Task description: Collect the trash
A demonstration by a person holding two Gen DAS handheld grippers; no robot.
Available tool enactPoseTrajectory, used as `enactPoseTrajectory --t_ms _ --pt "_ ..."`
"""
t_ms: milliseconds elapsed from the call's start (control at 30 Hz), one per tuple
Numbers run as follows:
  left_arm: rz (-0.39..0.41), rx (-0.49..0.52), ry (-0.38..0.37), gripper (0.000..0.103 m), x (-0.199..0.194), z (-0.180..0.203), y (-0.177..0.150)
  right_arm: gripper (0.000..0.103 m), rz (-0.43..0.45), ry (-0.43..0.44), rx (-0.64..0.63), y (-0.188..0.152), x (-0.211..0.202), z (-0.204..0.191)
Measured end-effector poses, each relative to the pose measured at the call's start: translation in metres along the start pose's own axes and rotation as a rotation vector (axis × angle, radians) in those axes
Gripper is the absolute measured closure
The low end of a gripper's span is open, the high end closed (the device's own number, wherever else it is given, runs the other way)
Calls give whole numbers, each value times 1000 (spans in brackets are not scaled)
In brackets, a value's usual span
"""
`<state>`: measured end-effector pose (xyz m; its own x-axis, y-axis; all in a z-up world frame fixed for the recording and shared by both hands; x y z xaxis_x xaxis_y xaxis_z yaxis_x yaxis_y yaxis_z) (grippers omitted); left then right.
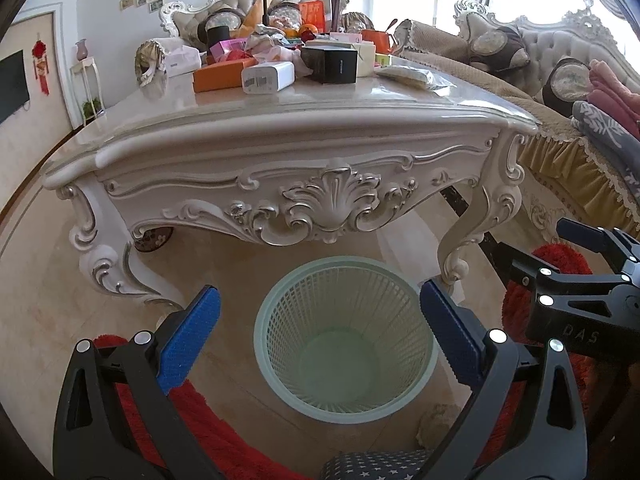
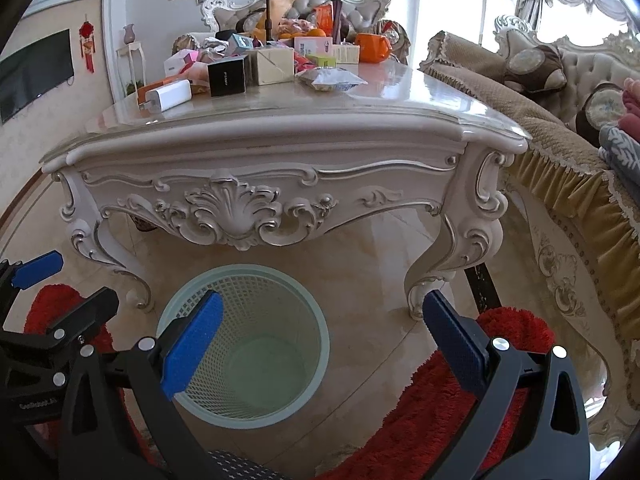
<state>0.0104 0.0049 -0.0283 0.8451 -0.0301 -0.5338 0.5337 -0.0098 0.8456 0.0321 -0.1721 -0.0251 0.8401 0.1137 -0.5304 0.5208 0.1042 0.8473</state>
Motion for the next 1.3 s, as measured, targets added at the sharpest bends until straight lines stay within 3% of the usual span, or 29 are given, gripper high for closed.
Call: enactPoseTrajectory --t_ms 1300 --pt "-5 15 7 6 1 2 -2 7 -13 1 -24 -1 1 -4"
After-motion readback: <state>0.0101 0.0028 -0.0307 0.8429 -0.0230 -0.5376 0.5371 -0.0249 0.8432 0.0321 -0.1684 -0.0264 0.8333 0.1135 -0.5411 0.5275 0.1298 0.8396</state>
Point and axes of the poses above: each gripper's, at about its wrist camera, not at the fingertips, and x roughly the way its jaws point, z to its right, y to its top, the point moved 1 cm from there along x, roughly the way its jaws point, and after that the axes turned 12 degrees about z, right-handed, at the moved point
